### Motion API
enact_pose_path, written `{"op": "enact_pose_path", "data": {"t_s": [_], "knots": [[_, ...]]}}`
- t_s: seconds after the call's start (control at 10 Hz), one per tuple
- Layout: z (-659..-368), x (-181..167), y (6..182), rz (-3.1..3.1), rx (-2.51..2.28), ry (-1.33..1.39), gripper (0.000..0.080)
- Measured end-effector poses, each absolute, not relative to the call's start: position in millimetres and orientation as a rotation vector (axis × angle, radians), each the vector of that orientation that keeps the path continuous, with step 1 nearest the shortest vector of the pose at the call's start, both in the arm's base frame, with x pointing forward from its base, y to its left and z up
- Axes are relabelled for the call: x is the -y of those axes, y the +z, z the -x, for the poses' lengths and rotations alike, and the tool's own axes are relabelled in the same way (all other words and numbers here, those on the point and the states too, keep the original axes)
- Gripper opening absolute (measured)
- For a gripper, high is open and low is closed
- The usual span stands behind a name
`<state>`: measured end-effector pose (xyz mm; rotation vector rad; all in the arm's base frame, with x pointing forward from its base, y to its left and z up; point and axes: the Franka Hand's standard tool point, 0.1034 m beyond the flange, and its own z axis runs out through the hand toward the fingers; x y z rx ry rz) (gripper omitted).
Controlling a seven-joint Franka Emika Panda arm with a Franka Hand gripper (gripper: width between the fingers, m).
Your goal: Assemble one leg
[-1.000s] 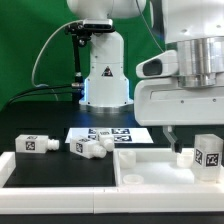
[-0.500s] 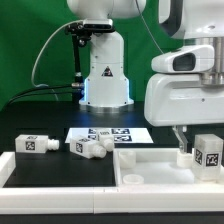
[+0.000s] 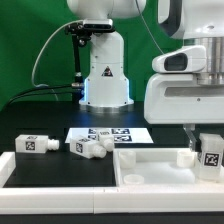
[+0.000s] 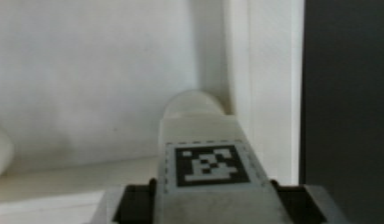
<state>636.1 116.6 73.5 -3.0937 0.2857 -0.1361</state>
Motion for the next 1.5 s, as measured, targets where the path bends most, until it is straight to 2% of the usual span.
{"op": "enact_pose_path", "data": {"t_s": [0.3,0.7,1.0,1.1,1.2,1.3,1.5], "knots": [[-634.5,-117.2,71.7,2.966,-0.892,-0.169,0.0287],[-635.5,-116.7,70.2,2.441,-1.761,-0.066,0.0287],[-635.3,-116.7,69.8,2.467,-1.722,-0.068,0.0287],[-635.3,-116.6,69.8,2.475,-1.711,-0.069,0.0524],[-635.0,-113.0,70.3,2.645,-1.457,-0.071,0.0524],[-636.0,-111.8,73.2,2.765,-1.231,-0.049,0.0627],[-635.7,-117.2,76.9,2.871,-0.948,-0.055,0.0646]]}}
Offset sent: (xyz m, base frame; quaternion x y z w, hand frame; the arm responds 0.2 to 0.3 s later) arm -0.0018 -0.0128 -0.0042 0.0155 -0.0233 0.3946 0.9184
